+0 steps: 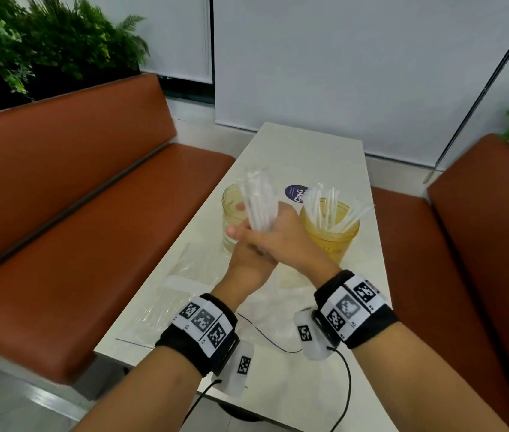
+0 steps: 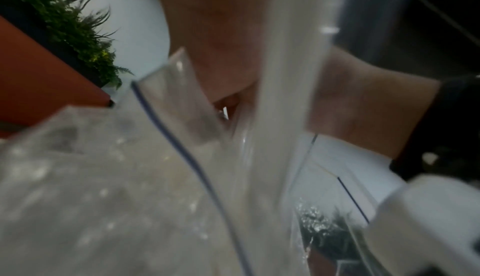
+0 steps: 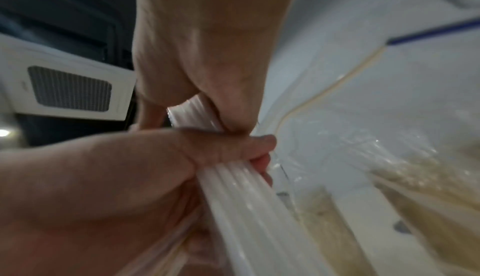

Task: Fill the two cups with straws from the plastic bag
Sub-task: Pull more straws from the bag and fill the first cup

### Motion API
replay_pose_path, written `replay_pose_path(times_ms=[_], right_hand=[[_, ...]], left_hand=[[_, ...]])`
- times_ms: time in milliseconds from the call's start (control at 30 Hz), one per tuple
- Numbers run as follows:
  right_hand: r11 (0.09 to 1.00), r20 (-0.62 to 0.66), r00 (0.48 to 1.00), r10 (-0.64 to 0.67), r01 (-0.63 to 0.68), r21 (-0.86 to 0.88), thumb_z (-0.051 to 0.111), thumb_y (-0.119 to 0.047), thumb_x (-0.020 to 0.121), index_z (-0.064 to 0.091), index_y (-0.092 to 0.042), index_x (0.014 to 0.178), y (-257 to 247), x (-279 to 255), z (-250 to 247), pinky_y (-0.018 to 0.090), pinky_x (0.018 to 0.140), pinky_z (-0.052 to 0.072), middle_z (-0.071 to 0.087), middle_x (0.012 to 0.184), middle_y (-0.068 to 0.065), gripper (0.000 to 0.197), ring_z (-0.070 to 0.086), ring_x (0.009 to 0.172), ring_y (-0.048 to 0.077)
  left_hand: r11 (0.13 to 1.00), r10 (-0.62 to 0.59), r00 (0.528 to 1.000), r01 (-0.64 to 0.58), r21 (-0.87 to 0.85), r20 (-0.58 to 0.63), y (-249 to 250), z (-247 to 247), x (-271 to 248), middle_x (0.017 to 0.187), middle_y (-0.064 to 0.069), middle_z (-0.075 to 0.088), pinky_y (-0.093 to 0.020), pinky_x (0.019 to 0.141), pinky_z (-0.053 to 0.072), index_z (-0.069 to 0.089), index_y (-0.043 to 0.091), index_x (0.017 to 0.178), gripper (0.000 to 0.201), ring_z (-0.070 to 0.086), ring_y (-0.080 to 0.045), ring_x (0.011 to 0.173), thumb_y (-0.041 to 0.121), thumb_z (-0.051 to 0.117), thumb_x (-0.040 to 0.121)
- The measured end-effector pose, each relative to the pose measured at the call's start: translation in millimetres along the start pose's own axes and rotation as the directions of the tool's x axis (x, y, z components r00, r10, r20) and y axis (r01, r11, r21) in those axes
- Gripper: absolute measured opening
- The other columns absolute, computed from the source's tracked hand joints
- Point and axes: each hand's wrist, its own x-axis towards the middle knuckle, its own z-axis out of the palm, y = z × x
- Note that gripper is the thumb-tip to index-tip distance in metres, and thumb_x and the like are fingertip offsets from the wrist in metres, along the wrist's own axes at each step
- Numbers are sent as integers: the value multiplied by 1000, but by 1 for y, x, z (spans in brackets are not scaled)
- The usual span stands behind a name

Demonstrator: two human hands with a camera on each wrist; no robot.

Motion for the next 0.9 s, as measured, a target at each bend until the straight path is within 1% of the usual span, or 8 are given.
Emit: replay_pose_path(times_ms=[100, 200, 267, 433, 600, 667, 800, 900], right_hand=[[999, -18, 1000, 7, -6, 53, 69, -29, 96, 66, -7, 96, 1, 5, 10, 50, 68, 61, 62, 54, -2, 22, 73, 62, 24], [996, -71, 997, -12, 18, 89, 65, -29, 99, 63, -2, 97, -17, 10, 5, 34, 55, 57, 57, 57, 2, 27, 65, 52, 20], [993, -109, 992, -70, 80, 86, 64, -30, 99, 64, 6, 99, -33, 14, -2, 33, 59, 56, 57, 58, 4, 36, 60, 51, 18], [952, -289, 939, -187, 246, 181, 61, -32, 101, 66, -4, 91, -85, 31, -47, 43, 67, 57, 55, 53, -3, 30, 56, 52, 20], [889, -566, 761, -317, 447, 104, 59, -32, 101, 61, -10, 93, -89, 59, -118, 39, 63, 56, 59, 62, -5, 24, 58, 57, 18], [916, -634, 724, -271, 397, 62, 60, -35, 100, 61, -13, 91, -60, 74, -133, 35, 63, 53, 60, 62, -7, 24, 59, 59, 16], [991, -623, 779, -67, 123, 47, 59, -39, 100, 61, -22, 83, 32, 92, -131, 30, 70, 50, 65, 69, -5, 24, 61, 67, 12], [995, -596, 797, 98, -69, 71, 70, -34, 93, 71, -14, 98, 89, 91, -121, 30, 76, 51, 73, 82, -5, 21, 65, 72, 4]], left_hand=[[994, -101, 995, 101, -51, 6, -2, 0, 1, 109, -8, 67, -45, 95, 56, 60, 9, 118, 36, 65, -33, 111, 14, 72, 84], [994, -112, 993, 112, 8, 44, 0, -4, 1, 93, -4, 71, -21, 67, 54, 64, 16, 102, 30, 67, -13, 79, 24, 83, 79], [992, -107, 993, 102, 81, 58, 2, -8, -2, 86, -5, 72, -22, 64, 52, 69, 18, 88, 22, 65, -14, 74, 30, 85, 78], [990, -101, 992, 92, 110, 76, -3, -15, -6, 101, 12, 67, -17, 74, 46, 73, 16, 108, 46, 58, -2, 84, 25, 93, 68], [987, -69, 996, 60, 149, 58, -10, -25, -5, 106, 13, 63, -13, 75, 42, 72, 17, 113, 36, 51, 3, 78, 14, 85, 79], [982, -76, 996, 66, 180, 47, -12, -30, -2, 109, 8, 66, -17, 74, 44, 72, 21, 113, 28, 49, -2, 72, 9, 74, 87], [969, -69, 996, 53, 242, 60, -14, -38, -1, 115, 5, 68, -6, 60, 41, 74, 17, 114, 40, 52, 6, 55, -8, 51, 91], [953, -54, 996, 31, 300, 71, -13, -43, 0, 116, 6, 71, -7, 62, 44, 77, 17, 108, 41, 56, 10, 64, -10, 49, 94]])
